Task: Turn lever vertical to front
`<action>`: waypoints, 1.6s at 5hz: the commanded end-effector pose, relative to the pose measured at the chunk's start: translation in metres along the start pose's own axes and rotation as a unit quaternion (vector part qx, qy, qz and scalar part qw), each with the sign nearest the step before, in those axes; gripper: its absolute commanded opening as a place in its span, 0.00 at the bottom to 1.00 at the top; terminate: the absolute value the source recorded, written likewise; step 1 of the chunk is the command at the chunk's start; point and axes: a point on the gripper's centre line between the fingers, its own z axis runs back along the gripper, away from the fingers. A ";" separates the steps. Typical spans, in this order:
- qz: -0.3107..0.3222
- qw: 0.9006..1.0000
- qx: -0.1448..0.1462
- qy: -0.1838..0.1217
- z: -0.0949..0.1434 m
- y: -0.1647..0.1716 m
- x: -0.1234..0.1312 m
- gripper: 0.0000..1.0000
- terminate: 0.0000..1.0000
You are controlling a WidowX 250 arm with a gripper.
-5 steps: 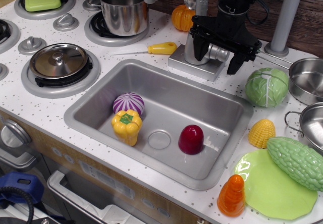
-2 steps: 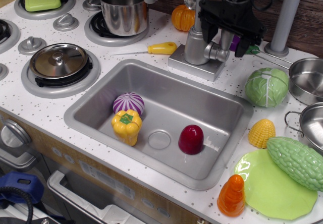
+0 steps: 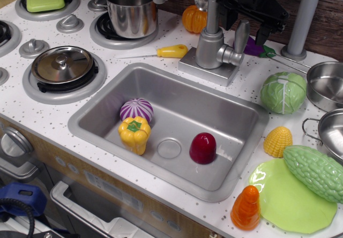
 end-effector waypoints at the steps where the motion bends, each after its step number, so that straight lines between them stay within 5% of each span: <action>1: 0.007 0.999 0.001 -0.034 0.010 0.009 0.019 1.00 0.00; 2: 0.013 0.999 -0.001 -0.032 0.009 0.008 0.017 0.00 0.00; 4: 0.051 0.998 0.025 -0.023 0.014 -0.002 -0.003 0.00 0.00; 8: 0.117 0.993 -0.002 -0.016 -0.008 -0.009 -0.036 0.00 0.00</action>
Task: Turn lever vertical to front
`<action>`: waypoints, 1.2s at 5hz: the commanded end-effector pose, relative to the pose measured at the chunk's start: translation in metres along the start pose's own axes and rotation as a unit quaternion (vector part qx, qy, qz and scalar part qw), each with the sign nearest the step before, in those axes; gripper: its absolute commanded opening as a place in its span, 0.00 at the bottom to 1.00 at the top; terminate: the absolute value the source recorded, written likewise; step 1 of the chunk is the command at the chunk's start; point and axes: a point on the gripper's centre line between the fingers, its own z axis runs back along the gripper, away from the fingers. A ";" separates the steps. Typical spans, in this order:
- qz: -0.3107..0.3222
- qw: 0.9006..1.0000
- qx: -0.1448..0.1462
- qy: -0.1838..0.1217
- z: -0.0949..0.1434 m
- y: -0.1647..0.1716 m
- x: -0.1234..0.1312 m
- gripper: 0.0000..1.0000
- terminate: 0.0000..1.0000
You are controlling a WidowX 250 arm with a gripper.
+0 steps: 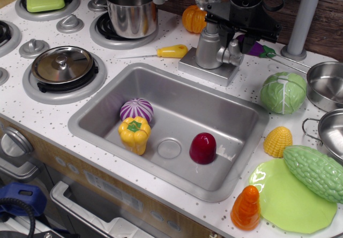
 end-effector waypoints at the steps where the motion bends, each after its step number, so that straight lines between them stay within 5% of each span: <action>1: 0.028 1.000 0.005 0.001 -0.004 -0.005 -0.013 0.00 0.00; 6: 0.040 0.999 -0.011 0.004 -0.020 -0.008 -0.021 0.00 0.00</action>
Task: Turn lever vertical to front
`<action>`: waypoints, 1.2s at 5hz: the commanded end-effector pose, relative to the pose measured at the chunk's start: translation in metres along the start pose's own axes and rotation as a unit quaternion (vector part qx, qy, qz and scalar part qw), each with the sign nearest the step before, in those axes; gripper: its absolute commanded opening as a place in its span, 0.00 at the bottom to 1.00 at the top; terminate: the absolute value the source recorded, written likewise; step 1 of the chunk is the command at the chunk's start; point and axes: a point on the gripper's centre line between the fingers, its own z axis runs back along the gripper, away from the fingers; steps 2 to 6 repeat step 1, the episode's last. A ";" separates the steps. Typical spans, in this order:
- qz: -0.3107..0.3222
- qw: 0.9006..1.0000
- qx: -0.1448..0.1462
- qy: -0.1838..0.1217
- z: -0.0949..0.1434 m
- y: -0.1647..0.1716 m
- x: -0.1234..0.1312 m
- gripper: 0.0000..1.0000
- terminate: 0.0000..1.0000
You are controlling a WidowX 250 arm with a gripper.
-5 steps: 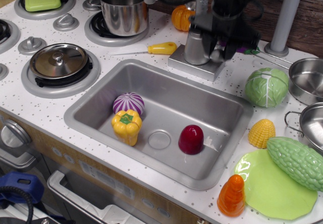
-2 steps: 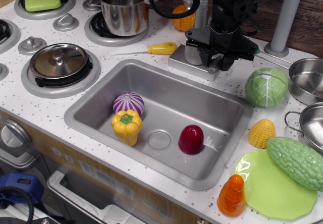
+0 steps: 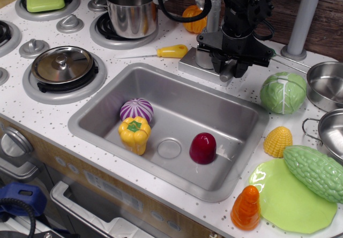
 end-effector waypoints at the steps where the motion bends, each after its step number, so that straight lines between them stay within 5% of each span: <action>1: -0.022 1.000 -0.009 0.016 0.010 -0.002 0.010 1.00 1.00; 6: -0.022 1.000 -0.009 0.016 0.010 -0.002 0.010 1.00 1.00</action>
